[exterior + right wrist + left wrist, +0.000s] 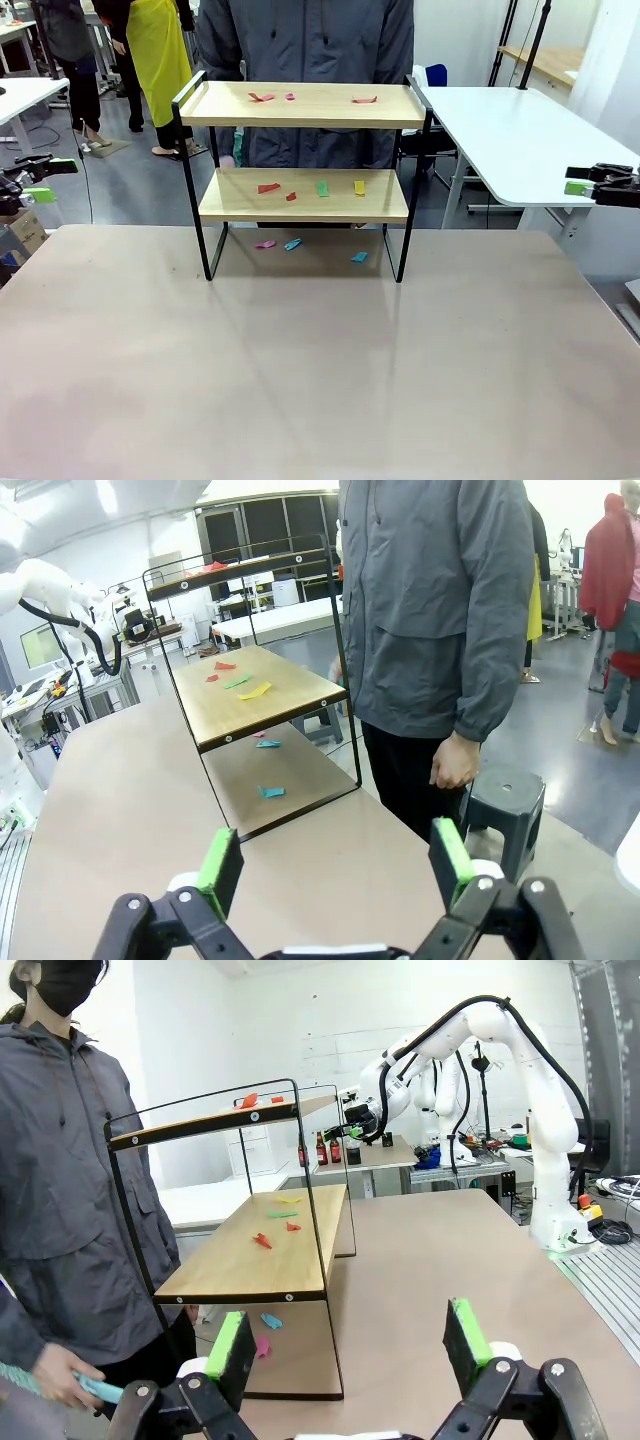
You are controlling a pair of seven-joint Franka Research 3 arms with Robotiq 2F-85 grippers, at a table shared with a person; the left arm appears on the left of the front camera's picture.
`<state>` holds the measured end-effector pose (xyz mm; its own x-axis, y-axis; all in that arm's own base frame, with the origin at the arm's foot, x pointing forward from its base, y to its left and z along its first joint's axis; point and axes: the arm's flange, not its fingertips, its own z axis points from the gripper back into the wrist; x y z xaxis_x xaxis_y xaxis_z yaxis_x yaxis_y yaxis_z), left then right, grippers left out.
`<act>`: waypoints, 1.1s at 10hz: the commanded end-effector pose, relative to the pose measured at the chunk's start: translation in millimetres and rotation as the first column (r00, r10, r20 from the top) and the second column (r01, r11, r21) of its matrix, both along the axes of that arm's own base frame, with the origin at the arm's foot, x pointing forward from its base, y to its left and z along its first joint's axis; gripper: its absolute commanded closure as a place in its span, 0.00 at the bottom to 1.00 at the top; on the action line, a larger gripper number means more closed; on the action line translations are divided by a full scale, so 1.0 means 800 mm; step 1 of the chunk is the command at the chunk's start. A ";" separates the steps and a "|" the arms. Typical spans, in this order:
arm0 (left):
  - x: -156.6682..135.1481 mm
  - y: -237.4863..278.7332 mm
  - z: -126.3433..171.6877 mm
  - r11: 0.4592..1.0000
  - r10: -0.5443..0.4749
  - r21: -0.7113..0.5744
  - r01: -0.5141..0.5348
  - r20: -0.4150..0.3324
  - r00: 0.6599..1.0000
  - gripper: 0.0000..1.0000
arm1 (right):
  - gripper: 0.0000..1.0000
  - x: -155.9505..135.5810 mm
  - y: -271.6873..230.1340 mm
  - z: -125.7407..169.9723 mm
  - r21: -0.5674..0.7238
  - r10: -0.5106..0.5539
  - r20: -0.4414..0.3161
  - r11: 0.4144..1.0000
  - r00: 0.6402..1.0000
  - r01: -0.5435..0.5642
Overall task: Clean the shelf.
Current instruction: Pick up the Duster handed by the human.
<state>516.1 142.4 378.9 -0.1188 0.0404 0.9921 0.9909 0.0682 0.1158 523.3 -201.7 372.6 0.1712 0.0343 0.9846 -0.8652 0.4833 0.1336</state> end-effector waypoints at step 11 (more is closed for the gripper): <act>0.000 0.000 0.001 1.000 -0.001 -0.001 0.001 0.001 1.000 0.00 | 0.00 0.000 0.001 0.002 0.001 0.000 0.004 1.000 1.000 0.000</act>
<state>516.1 142.4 378.9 -0.1187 0.0404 0.9921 0.9909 0.0682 0.1158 523.2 -201.9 372.6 0.1712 0.0342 0.9846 -0.8651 0.4834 0.1336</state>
